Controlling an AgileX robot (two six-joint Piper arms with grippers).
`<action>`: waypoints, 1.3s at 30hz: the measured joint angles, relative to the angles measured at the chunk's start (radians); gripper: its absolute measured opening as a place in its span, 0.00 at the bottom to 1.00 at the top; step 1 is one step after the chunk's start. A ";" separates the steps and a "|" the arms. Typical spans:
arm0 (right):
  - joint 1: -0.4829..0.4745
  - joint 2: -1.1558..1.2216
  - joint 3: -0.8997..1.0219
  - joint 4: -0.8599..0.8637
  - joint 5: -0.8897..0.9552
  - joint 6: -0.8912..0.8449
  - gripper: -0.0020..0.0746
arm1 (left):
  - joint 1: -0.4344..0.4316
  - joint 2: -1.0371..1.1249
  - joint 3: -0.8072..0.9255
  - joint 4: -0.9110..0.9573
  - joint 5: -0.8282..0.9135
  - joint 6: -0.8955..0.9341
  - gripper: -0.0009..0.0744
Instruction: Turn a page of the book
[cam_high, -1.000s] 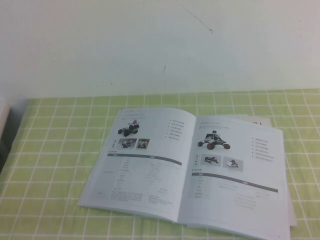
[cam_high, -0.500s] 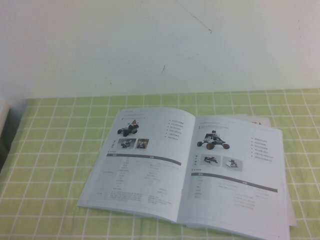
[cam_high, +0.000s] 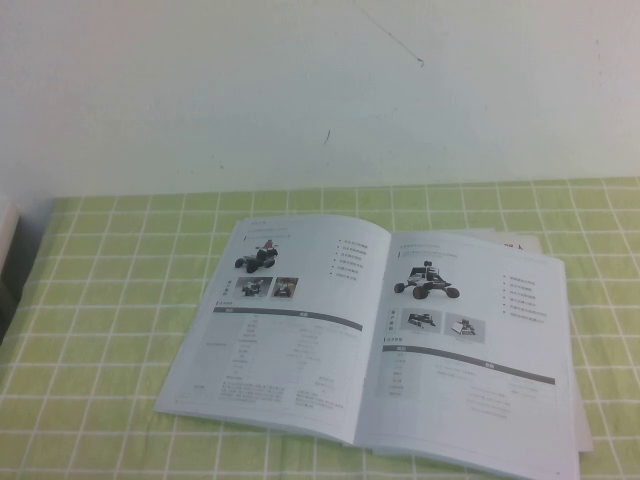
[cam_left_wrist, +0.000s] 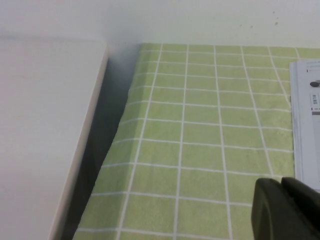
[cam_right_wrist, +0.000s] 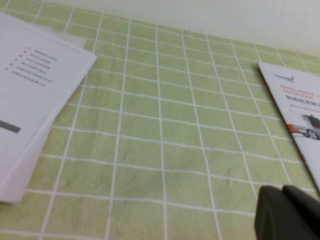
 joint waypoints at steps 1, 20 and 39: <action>0.000 0.000 0.000 0.000 0.000 0.000 0.02 | -0.001 0.000 0.000 -0.010 0.000 0.000 0.01; 0.000 0.000 0.000 0.000 0.000 0.000 0.02 | -0.001 0.000 0.000 -0.035 0.002 0.000 0.01; 0.000 0.000 0.000 0.000 0.000 0.000 0.02 | -0.001 0.000 0.000 -0.039 0.006 0.000 0.01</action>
